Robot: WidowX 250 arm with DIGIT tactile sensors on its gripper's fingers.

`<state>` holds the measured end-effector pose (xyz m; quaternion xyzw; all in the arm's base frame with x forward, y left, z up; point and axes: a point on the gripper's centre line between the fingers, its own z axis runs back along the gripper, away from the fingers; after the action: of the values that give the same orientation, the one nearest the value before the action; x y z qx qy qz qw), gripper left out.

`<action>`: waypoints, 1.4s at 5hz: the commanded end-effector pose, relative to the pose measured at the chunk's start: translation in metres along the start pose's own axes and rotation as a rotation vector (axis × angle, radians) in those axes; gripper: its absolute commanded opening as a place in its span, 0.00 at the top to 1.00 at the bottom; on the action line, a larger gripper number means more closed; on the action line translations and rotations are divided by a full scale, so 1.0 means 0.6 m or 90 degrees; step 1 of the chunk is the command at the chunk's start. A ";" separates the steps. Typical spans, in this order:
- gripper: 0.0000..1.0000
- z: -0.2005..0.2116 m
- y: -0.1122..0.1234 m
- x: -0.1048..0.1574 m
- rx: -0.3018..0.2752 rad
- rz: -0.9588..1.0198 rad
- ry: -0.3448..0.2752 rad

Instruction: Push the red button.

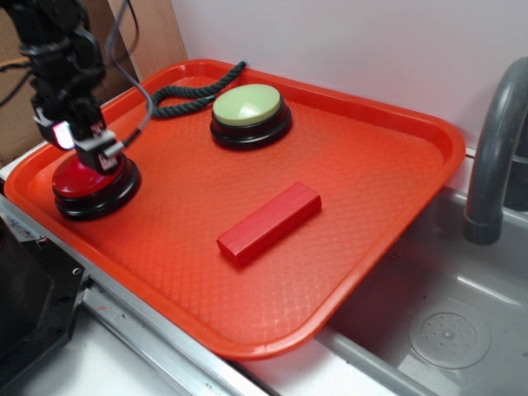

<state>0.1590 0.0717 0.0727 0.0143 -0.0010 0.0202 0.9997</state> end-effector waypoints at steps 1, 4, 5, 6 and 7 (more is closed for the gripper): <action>0.00 0.064 0.019 0.012 0.000 0.035 -0.042; 0.00 0.098 0.018 0.019 0.038 0.054 -0.037; 0.00 0.107 0.018 0.020 0.030 0.049 -0.041; 0.00 0.114 0.016 0.020 0.028 0.052 -0.041; 0.00 0.122 0.012 0.018 0.010 0.055 -0.030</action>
<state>0.1601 0.0720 0.1323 0.0148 -0.0021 0.0576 0.9982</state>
